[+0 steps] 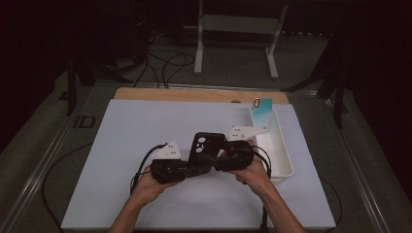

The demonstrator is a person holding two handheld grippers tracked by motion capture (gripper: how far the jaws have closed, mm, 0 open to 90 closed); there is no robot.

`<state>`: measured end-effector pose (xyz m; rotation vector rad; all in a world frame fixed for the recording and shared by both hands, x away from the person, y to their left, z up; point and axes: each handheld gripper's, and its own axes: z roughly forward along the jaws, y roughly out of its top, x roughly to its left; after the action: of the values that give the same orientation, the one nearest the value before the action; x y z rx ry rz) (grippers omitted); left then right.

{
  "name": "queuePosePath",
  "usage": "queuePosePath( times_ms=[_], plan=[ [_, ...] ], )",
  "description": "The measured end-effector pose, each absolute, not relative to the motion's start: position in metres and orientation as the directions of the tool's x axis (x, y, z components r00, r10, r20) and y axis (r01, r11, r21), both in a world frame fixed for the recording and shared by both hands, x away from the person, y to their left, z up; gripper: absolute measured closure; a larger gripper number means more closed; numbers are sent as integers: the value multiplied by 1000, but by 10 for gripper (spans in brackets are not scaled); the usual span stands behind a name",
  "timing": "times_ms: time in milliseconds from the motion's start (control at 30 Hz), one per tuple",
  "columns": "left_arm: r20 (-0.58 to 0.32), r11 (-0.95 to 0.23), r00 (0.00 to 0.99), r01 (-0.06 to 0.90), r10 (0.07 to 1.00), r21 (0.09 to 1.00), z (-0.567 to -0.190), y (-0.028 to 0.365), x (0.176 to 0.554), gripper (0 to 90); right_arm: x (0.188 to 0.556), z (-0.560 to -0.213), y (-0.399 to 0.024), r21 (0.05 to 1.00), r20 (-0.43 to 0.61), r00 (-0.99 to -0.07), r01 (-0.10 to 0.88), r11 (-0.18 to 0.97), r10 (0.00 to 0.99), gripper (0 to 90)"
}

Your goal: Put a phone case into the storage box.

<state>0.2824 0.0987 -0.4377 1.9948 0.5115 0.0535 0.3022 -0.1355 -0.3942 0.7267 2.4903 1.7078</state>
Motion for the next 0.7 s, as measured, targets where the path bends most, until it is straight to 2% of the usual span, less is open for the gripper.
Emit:
queuePosePath(
  times_ms=[67,233,700],
  plan=[
    [-167,-378,905,323,391,868,-437,99,281,850,302,-394,-132,890,219,-882,356,285,417,315],
    [-155,-348,885,327,439,878,-434,106,283,854,304,-395,-132,882,233,-858,385,271,458,225],
    [-141,-332,818,376,557,865,-439,114,286,852,307,-392,-137,879,254,-809,421,222,530,110]
  ],
)
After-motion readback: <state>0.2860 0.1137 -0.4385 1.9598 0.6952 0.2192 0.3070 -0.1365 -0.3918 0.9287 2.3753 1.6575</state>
